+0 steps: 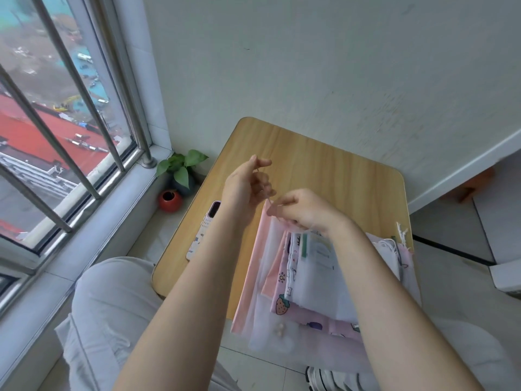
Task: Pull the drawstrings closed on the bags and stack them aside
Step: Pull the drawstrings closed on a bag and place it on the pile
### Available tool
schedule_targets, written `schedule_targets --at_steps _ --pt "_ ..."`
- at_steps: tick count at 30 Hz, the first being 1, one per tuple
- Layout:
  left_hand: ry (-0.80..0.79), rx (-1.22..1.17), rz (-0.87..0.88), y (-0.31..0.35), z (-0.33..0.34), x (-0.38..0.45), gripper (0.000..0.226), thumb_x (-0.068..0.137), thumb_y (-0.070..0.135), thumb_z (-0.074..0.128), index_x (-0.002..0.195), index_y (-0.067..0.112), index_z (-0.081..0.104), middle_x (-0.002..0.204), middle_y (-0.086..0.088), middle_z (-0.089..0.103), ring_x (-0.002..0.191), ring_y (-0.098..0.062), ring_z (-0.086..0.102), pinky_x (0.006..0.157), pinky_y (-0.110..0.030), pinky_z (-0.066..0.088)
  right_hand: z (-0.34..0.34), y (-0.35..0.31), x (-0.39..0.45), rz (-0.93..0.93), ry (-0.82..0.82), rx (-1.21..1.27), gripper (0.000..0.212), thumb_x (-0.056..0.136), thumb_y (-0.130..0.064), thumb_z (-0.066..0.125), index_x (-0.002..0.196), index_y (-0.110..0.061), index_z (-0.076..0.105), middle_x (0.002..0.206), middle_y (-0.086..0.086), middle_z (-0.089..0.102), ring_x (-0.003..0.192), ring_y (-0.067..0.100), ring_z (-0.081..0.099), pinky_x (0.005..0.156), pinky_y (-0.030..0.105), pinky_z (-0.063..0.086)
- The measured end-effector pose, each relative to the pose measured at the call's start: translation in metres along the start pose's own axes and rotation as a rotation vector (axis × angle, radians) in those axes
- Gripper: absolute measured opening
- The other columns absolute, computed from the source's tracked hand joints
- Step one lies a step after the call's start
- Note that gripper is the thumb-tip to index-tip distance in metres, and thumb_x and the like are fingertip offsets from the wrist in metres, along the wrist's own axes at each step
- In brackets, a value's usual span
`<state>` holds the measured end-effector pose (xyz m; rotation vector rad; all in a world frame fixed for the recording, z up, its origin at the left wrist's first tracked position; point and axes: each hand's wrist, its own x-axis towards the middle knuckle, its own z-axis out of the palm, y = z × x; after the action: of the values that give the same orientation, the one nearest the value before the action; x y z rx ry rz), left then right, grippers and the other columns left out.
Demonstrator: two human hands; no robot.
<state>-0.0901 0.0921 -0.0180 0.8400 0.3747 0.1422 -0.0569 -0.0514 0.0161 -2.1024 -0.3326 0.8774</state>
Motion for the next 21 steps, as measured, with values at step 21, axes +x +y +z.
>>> schedule_targets --at_steps 21 --pt "0.000 0.734 -0.105 -0.067 0.018 -0.083 0.014 0.084 0.019 0.071 0.089 0.007 0.076 0.087 -0.010 0.076 0.087 -0.023 0.068 0.092 -0.038 0.053 0.007 0.060 -0.060 -0.150 0.206 0.555 0.017 0.096 -0.021 0.060 0.095 -0.008 0.071 0.063 0.001 0.043 0.044 0.010 0.032 0.037 0.014 0.032"
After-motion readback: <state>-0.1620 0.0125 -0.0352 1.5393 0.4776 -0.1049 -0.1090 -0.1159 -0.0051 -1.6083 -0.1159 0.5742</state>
